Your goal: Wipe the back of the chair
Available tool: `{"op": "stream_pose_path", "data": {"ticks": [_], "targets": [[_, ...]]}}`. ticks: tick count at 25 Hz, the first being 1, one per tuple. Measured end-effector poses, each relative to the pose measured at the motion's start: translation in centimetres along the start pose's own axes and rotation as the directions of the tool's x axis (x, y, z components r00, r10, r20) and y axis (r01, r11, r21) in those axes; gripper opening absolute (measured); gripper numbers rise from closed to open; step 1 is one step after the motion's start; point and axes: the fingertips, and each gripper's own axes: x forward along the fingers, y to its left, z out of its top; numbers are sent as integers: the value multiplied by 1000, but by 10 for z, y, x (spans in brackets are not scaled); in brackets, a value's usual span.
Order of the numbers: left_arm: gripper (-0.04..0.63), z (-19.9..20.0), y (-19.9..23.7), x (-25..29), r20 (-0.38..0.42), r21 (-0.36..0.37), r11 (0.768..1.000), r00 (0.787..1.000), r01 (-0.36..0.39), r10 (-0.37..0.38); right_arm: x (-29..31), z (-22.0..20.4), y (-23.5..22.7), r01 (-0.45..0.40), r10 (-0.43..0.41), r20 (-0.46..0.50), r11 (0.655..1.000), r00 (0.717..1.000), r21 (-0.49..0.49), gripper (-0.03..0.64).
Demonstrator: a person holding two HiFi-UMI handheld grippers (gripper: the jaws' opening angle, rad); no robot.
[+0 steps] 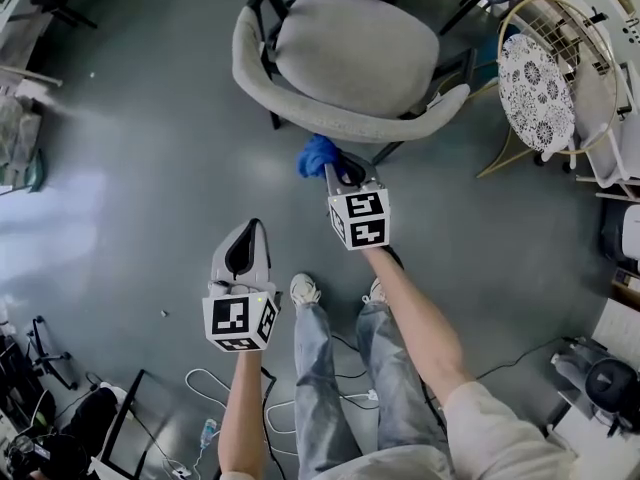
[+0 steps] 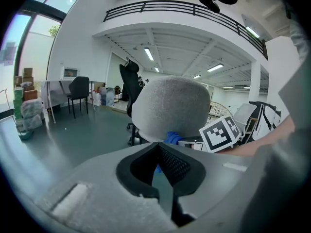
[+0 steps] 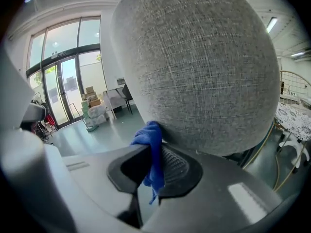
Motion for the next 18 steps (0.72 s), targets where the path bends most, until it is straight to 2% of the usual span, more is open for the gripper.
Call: {"op": "stream_pose_path", "data": {"ticks": [8,18], "targets": [[0,2,-6,4,-5,12,1000,1000,16,-16,-1,4,-28,41,-40,-10,997,999,63,41],[0,13,-54,31,-6,42,997,997,71,-71,-32,-4,-82,80,-79,-22,996,997,32,41]]}}
